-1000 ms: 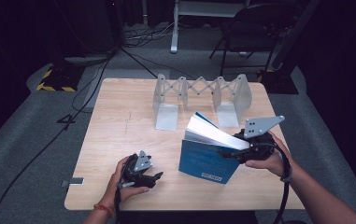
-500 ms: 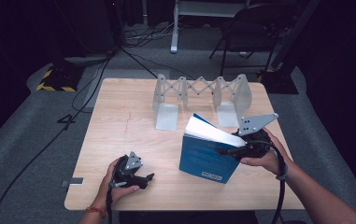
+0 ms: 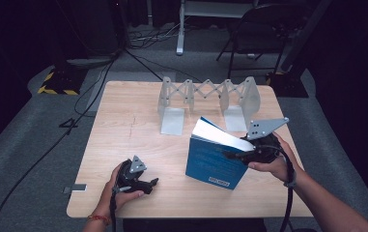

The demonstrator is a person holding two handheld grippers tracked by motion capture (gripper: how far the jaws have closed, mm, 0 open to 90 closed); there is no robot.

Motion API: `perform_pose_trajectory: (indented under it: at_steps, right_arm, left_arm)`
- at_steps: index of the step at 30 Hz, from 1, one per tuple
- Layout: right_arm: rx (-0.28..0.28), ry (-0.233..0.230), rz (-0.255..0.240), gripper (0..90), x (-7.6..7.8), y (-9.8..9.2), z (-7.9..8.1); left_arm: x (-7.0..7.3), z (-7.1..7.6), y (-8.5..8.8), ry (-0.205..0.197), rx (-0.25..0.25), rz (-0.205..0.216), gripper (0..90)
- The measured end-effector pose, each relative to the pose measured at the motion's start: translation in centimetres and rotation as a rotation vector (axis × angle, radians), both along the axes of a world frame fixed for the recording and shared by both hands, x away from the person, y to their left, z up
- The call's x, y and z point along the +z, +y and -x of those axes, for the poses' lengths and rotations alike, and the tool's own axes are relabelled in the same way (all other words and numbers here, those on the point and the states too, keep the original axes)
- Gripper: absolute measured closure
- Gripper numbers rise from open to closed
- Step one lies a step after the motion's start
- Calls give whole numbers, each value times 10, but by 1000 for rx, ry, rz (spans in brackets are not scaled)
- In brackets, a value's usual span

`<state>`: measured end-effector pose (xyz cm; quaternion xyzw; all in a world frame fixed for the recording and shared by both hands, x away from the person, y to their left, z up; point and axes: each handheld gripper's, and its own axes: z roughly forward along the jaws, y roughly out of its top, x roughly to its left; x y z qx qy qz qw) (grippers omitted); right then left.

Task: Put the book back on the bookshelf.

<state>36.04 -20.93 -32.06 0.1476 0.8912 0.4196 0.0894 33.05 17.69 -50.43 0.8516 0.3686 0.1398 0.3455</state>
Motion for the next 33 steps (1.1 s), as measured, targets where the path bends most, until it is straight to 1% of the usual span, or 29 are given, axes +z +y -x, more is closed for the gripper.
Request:
perform_pose_trajectory:
  at_steps: [3,6,11,17,25,30,31,33]
  right_arm:
    - [3,4,2,612,0,-1,0]
    - [-4,-4,8,613,1,-3,1]
    - [-37,-8,17,614,3,-18,-2]
    - [-101,-13,26,615,5,-38,-6]
    - [-225,-35,57,616,11,-68,-16]
    - [-284,-45,59,616,12,-83,-23]
    - [-303,-45,56,616,12,-87,-25]
    - [-320,-47,55,616,13,-92,-28]
  left_arm:
    - [0,0,0,2,2,2,163]
    - [0,0,0,0,0,0,161]
    - [0,-1,0,2,-5,0,159]
    - [0,-1,0,1,-6,-2,158]
    - [0,-1,0,1,-7,-4,157]
    - [0,-1,0,1,-7,-4,157]
    - [0,-1,0,1,-7,-4,157]
    - [0,-1,0,1,-7,-4,157]
